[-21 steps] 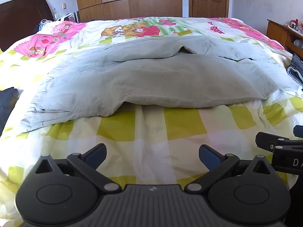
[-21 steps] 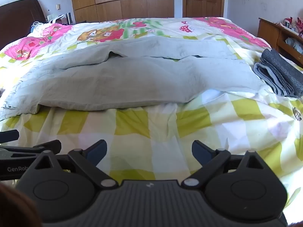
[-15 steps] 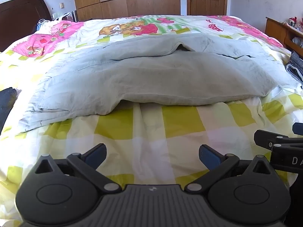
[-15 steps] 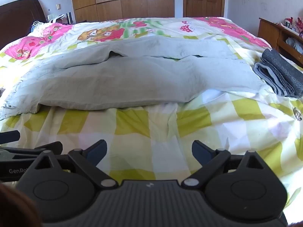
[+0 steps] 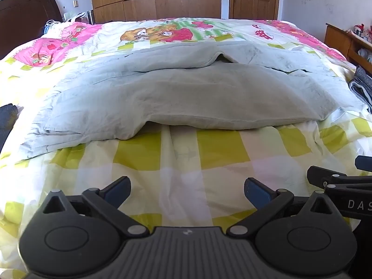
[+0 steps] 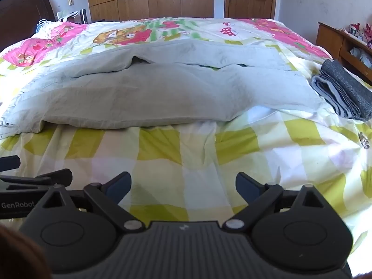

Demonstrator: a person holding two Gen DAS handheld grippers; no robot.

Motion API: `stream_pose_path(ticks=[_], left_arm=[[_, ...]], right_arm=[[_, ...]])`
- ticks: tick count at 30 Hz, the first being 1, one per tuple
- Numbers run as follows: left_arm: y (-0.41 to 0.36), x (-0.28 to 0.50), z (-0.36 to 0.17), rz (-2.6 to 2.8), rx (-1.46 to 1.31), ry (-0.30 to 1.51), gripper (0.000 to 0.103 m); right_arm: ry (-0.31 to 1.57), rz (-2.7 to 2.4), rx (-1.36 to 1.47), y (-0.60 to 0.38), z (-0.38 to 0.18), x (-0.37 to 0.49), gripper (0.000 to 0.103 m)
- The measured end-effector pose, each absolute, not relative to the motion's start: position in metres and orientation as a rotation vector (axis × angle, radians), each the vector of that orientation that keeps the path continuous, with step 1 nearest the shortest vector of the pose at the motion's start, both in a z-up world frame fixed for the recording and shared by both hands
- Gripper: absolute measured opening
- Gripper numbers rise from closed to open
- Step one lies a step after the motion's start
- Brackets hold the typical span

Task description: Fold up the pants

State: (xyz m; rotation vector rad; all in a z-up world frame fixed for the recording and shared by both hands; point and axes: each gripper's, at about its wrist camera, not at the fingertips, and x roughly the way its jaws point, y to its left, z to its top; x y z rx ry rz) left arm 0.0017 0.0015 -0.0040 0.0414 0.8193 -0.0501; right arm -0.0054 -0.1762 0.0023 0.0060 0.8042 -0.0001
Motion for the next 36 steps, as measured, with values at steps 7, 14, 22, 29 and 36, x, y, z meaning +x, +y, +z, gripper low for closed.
stream_pose_path(ticks=[7,14,22,29,36], left_arm=[[0.002,0.0028,-0.0046,-0.045,0.026,0.834,0.103],[0.0007,0.0051,-0.005,-0.034,0.029,0.84,0.103],[-0.0014,0.0054,-0.0065,-0.026,0.041,0.837,0.103],[-0.0013,0.0065,-0.0072,-0.038,0.038,0.845,0.103],[-0.0055,0.0072,-0.0077,-0.06,0.055,0.841,0.103]], right_arm=[[0.81,-0.005,0.001,-0.1752,0.0012,-0.0052,0.096],[0.811,-0.004,-0.008,-0.1744,0.0007,-0.0043,0.096],[0.816,-0.003,-0.005,-0.1751,0.0003,-0.0044,0.096],[0.819,-0.005,-0.007,-0.175,-0.0004,-0.0036,0.096],[0.821,-0.028,-0.002,-0.1797,0.0,-0.0037,0.096]])
